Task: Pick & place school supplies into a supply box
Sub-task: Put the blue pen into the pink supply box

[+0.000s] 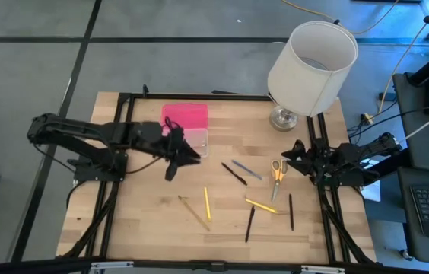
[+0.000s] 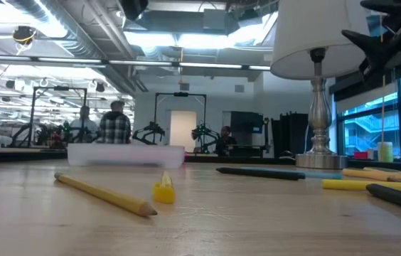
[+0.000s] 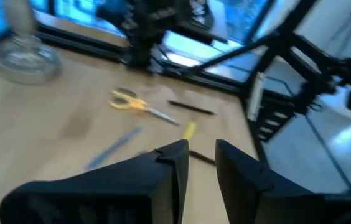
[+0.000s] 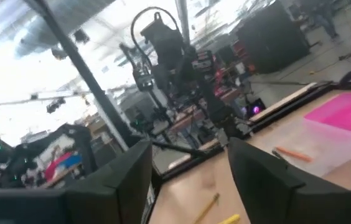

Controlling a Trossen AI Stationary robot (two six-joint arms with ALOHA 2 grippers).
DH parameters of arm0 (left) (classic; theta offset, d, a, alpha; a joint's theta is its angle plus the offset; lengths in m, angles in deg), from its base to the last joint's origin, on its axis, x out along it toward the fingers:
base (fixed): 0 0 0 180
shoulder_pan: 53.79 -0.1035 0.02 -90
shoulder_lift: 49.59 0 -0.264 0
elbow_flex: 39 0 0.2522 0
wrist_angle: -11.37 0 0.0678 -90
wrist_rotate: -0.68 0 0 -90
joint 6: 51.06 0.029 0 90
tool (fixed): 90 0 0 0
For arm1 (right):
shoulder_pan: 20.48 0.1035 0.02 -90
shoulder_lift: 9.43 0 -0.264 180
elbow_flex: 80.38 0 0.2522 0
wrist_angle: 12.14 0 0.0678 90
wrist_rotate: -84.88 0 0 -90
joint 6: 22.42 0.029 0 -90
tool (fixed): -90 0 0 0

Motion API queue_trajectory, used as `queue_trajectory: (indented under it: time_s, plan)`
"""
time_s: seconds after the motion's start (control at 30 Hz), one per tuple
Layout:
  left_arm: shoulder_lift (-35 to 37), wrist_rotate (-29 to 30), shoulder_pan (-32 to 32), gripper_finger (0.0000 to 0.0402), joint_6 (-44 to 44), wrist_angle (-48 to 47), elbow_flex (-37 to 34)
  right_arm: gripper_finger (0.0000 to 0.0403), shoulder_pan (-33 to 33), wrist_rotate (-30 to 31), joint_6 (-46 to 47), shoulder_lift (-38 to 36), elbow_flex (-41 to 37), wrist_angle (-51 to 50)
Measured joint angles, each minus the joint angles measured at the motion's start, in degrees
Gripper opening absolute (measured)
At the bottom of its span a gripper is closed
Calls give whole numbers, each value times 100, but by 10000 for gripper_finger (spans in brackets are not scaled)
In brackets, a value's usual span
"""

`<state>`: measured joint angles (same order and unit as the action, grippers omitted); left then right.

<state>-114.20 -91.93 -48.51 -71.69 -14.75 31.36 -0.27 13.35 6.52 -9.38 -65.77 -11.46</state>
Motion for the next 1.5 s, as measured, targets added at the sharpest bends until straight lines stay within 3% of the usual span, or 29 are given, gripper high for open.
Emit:
queue_trajectory:
  time_s: [0.23,0.47,0.6,1.07,1.33,1.5]
  plan:
    - [-412,81,511,72,-220,197,-6,197,0,-17,-521,863,968,-884]
    - [-859,200,588,72,-227,235,-7,173,-2,-16,-349,2649,2310,-3019]
    - [-1070,200,547,72,-272,428,-7,168,-9,-28,-96,3746,2727,-3732]
    - [-1218,200,544,73,-217,649,-7,167,-417,-682,234,6625,3228,-3750]
    - [-1218,199,544,73,-165,635,-7,167,-953,-1312,256,7727,3640,-3759]
    - [-1218,198,544,73,-161,616,-7,167,-1174,-1380,255,8286,3927,-4025]
